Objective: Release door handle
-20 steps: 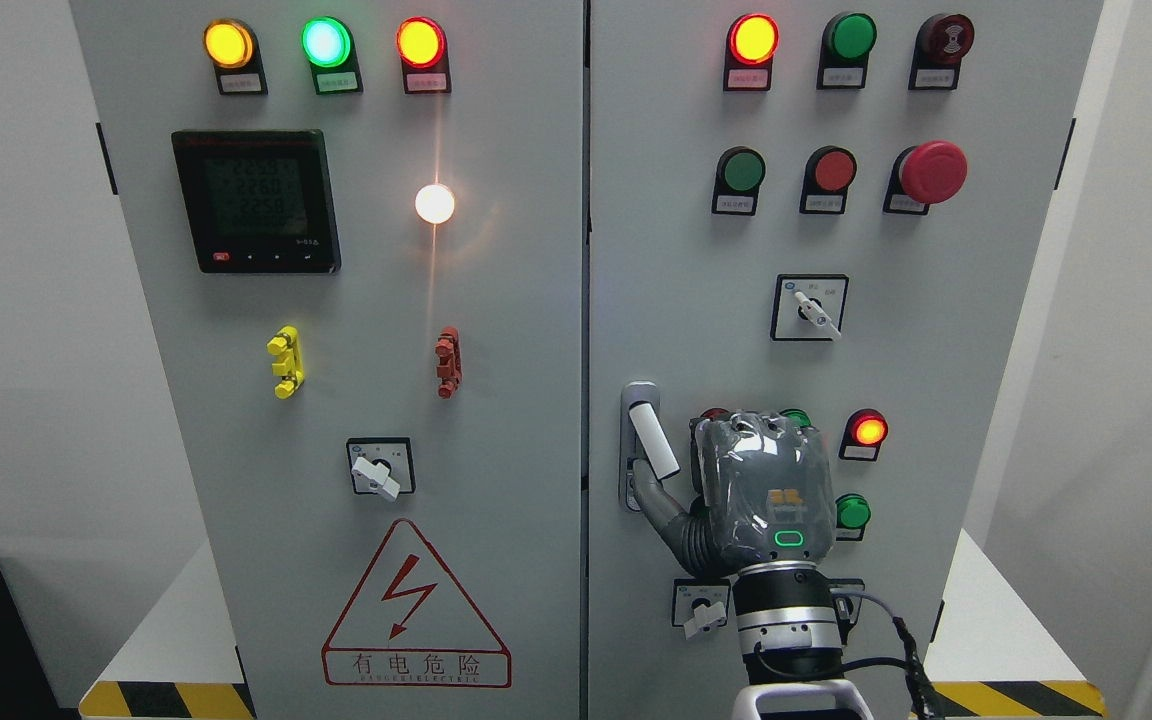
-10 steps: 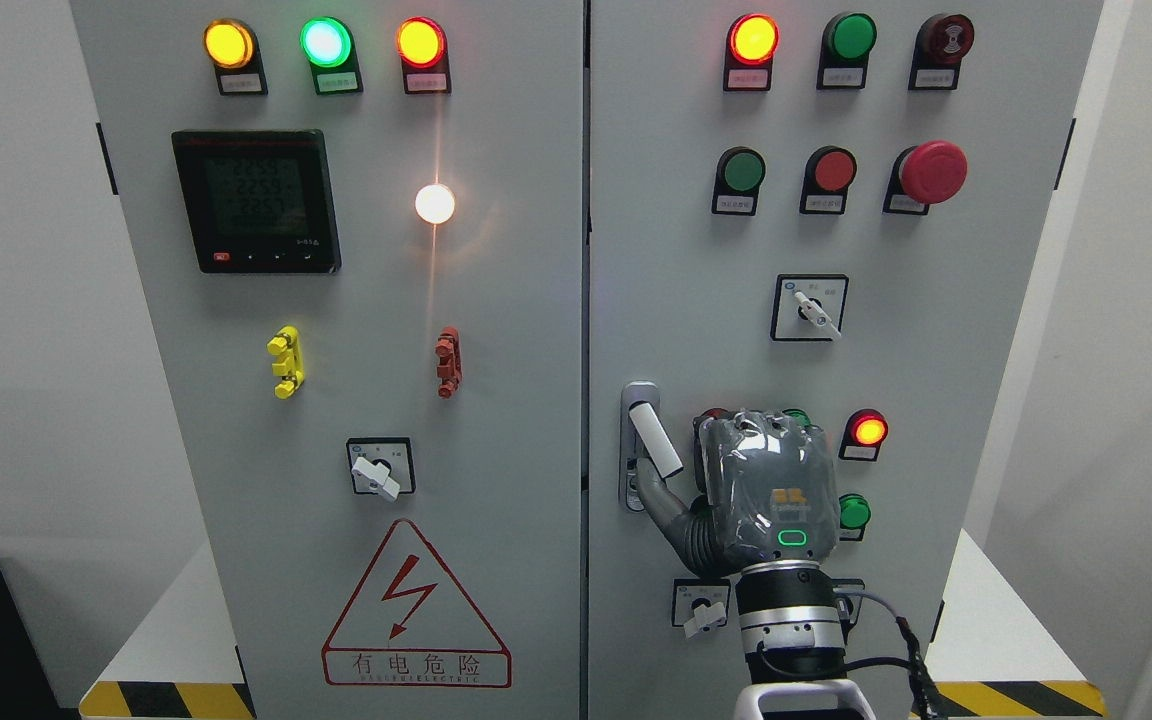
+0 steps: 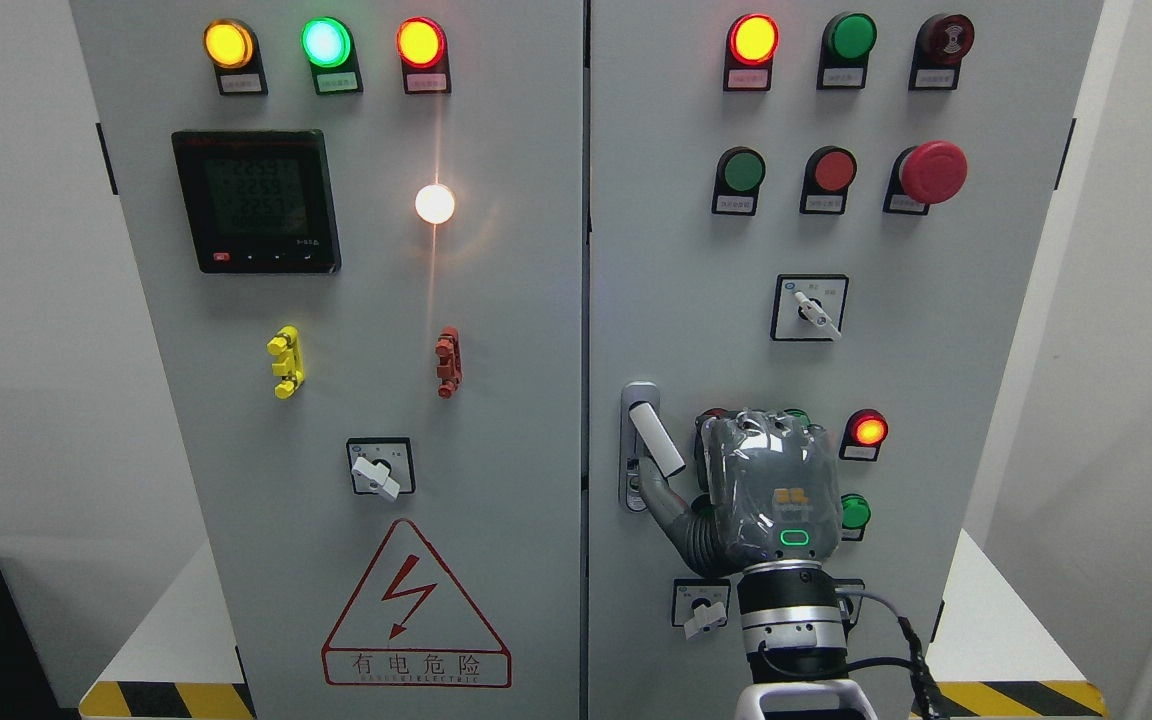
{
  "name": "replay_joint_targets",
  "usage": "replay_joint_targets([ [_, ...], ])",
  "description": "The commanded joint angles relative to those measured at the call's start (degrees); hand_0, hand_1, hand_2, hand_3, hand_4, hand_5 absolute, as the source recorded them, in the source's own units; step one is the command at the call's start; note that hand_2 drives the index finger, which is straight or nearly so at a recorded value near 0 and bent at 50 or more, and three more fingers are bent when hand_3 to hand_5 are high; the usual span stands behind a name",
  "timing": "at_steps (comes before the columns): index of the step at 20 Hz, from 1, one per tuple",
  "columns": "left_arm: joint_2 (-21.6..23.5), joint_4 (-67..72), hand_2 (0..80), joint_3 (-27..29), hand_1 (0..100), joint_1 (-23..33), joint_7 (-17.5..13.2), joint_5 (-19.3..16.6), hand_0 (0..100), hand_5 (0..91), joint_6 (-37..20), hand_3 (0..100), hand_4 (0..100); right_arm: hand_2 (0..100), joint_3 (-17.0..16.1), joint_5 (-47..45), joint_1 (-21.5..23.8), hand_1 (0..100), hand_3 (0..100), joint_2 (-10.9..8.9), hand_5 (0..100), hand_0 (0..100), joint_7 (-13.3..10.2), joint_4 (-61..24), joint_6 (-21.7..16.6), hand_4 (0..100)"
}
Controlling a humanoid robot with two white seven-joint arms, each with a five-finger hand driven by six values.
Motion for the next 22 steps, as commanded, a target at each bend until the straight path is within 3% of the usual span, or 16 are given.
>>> replay_joint_targets([
  [1,0.0,0.0,0.0,0.0,56,1.0,0.0,0.0,12,0.0,0.0,0,0,92,-0.6,0.0,0.0,46,100,-0.38,100,39,0.0,-0.6,0.0,100],
  [22,0.0,0.0,0.0,0.0,56,1.0,0.0,0.0,12,0.0,0.0,0,0,92,-0.7,0.1,-0.3,46,100,-0.29,100,40,0.0,-0.6,0.0,100],
])
